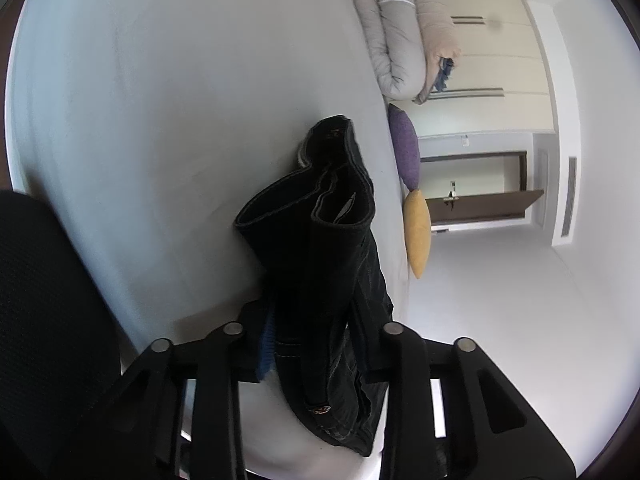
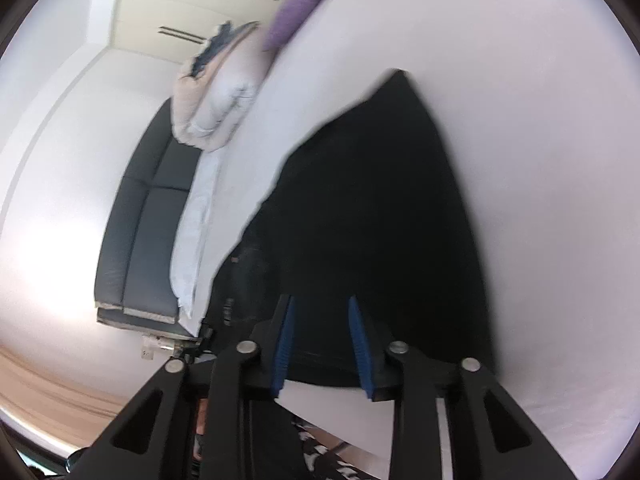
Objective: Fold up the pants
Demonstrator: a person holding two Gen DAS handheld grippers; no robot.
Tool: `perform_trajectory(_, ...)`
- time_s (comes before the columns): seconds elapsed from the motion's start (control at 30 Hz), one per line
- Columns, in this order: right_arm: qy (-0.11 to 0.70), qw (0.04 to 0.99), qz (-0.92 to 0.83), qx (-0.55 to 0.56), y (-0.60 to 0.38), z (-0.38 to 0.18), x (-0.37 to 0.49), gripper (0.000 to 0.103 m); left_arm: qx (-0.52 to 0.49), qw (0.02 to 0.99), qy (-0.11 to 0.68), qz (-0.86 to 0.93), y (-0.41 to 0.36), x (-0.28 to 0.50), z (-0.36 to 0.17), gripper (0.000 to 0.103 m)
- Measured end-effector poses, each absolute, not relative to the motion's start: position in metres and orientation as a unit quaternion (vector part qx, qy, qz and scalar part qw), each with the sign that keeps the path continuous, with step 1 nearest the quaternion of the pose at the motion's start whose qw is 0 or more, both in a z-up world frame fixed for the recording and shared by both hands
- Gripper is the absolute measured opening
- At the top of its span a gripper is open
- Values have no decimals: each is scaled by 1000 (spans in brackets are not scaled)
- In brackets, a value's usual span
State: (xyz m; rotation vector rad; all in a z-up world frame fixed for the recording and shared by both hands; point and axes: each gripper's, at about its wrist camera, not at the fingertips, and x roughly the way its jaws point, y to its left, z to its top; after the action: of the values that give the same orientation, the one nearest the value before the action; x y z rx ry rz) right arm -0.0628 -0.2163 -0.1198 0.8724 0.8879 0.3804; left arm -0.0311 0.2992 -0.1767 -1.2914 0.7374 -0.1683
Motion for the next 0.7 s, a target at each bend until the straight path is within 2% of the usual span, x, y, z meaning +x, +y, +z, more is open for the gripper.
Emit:
perform_trajectory(0.1,430,796,194,379,-190,-109,-33,32,-569,747,335,-80,298,-27,-167,24)
perform_trajectory(0.2,451,794,217,344,-156,-105,-1,23,-541,768,334,-80,295,-24,-154,24)
perform_trajectory(0.53,535,763,217,290,-75,-145,73,20,-433,834,327,-99,275,-21,-101,19)
perform_trajectory(0.57,541,762,211,286,-74,-149,73,18,-425,838,327,-101,273,-21,-97,18)
perform_trajectory(0.6,543,764,203,285,-75,-152,74,6,-417,842,324,-105,270,-22,-92,17)
perform_trajectory(0.63,546,765,195,283,-77,-155,74,0,-410,847,321,-109,268,-23,-88,16)
perform_trajectory(0.7,546,761,193,290,-81,-159,74,0,-395,853,321,-112,262,-21,-80,16)
